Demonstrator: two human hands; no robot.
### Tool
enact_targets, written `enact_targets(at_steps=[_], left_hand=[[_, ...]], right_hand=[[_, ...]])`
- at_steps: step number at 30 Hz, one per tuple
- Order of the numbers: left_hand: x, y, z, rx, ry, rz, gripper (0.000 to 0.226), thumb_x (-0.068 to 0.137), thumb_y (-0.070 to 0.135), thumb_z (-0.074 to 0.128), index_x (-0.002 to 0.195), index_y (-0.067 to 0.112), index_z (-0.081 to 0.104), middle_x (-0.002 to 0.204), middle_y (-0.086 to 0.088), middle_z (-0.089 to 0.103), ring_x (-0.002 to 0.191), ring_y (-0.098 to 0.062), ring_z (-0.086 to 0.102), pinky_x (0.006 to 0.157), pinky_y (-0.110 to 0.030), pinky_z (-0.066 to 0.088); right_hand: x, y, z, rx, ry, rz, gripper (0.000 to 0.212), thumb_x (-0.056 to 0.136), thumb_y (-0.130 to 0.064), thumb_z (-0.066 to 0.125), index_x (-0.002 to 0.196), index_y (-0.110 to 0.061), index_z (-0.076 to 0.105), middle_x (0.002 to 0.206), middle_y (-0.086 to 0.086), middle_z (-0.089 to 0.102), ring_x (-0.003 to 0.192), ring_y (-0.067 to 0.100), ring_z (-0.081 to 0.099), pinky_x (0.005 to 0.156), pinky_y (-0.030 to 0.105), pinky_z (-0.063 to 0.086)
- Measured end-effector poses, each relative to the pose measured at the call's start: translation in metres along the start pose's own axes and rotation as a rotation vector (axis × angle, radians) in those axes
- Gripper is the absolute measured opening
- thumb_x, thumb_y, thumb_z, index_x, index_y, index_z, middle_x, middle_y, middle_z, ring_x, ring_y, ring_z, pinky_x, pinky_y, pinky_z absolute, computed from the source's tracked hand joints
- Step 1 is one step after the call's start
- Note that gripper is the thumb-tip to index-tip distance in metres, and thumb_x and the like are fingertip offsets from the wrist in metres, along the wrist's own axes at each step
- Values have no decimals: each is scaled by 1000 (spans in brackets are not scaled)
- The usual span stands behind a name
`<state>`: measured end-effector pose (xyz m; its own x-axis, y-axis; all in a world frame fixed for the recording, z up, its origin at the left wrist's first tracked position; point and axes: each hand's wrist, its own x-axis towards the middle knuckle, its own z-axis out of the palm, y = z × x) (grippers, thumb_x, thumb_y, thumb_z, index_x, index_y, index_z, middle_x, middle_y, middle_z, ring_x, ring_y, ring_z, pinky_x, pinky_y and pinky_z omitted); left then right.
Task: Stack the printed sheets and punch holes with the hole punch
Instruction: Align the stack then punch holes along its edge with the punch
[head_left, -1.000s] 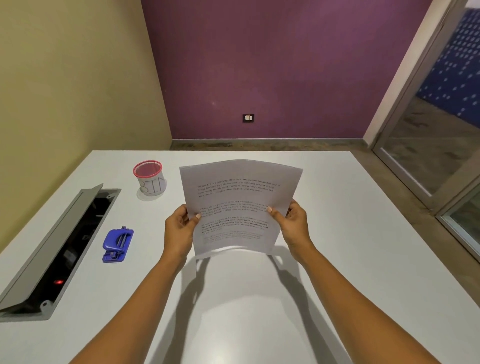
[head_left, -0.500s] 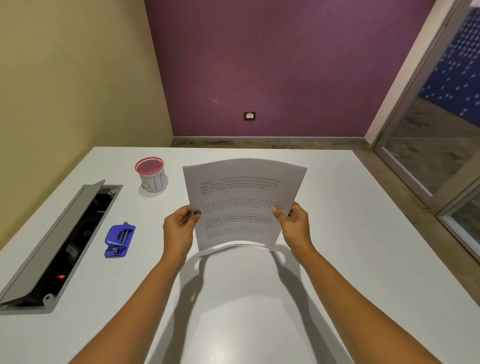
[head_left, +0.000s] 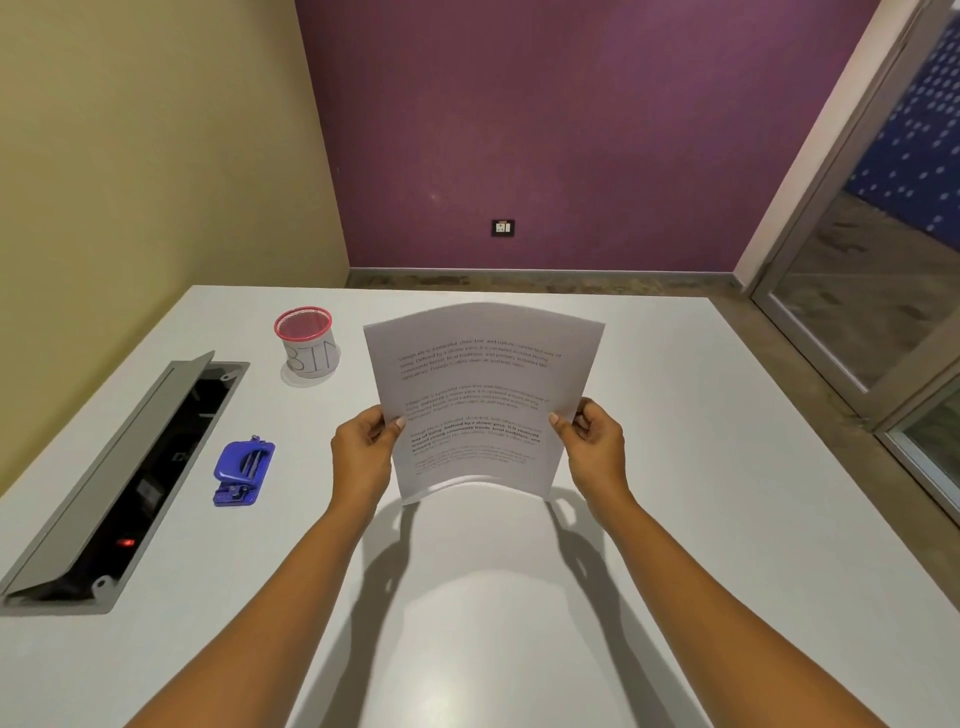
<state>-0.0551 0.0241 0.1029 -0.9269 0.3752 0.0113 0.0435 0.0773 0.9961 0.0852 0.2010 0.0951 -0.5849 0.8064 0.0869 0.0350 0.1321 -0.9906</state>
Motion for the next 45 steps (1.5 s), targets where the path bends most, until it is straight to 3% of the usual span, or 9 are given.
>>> enact_targets(at_steps=[4, 8, 12, 20, 26, 32, 35, 42, 45], left_hand=[[-2, 3, -2, 8, -8, 25, 24, 86, 3, 57, 100, 21, 61, 96, 4, 66, 85, -6, 62, 75, -16, 46], [-8, -5, -6, 43, 52, -6, 27, 83, 0, 60, 109, 10, 61, 101, -3, 65, 92, -16, 61, 87, -27, 47], [-11, -11, -7, 90, 72, -23, 16, 84, 0, 59, 97, 6, 67, 94, -8, 69, 87, -22, 63, 88, -32, 49], [-6, -2, -7, 58, 67, 35, 21, 83, 0, 60, 95, 16, 66, 91, -1, 68, 83, -15, 64, 82, -24, 48], [-9, -8, -3, 83, 70, 12, 21, 85, 4, 60, 105, 4, 67, 98, -2, 67, 84, -16, 62, 73, -16, 44], [-7, 0, -4, 60, 79, 51, 18, 84, 4, 60, 98, 14, 67, 93, 3, 67, 77, -6, 62, 70, -15, 45], [-7, -1, -6, 65, 61, 46, 23, 82, 3, 62, 103, 12, 66, 96, 2, 67, 83, -12, 63, 77, -22, 47], [-9, -5, -5, 58, 80, 27, 20, 85, 7, 60, 104, 10, 67, 94, 3, 67, 78, -6, 63, 68, -14, 44], [-9, -3, -5, 41, 69, 28, 22, 83, 5, 62, 105, 10, 66, 97, 2, 67, 81, -10, 63, 72, -16, 45]], right_hand=[[1, -2, -2, -3, 14, -30, 18, 88, -13, 60, 82, -30, 58, 87, -13, 67, 82, 7, 63, 70, 14, 50], [-7, 11, -4, -13, 0, 19, 14, 88, -12, 61, 99, -21, 60, 95, -7, 65, 89, 13, 62, 80, 26, 51], [-9, 12, -2, 3, -6, 53, 14, 90, -9, 56, 99, -19, 59, 94, -6, 65, 89, 16, 61, 82, 28, 51], [-6, 2, -6, 18, 16, 1, 12, 89, -13, 59, 99, -21, 59, 91, -15, 65, 86, -1, 62, 63, 6, 50], [-10, 9, -4, -42, 5, 25, 5, 90, -12, 57, 92, -16, 59, 88, -7, 65, 84, 14, 61, 69, 14, 49], [-9, 2, -1, -33, 28, -14, 7, 90, -15, 57, 90, -22, 59, 86, -14, 64, 80, 6, 61, 64, 11, 51], [-11, 2, -3, -45, 23, -31, 7, 88, -16, 60, 91, -23, 59, 87, -18, 64, 81, -1, 60, 64, 4, 49], [-12, 3, -2, -64, 35, -50, 7, 92, -13, 54, 92, -15, 60, 89, -5, 65, 82, 9, 60, 68, 12, 50], [-12, 2, -3, -53, 46, -71, 6, 91, -13, 55, 93, -16, 61, 90, -4, 65, 85, 12, 60, 74, 15, 49]])
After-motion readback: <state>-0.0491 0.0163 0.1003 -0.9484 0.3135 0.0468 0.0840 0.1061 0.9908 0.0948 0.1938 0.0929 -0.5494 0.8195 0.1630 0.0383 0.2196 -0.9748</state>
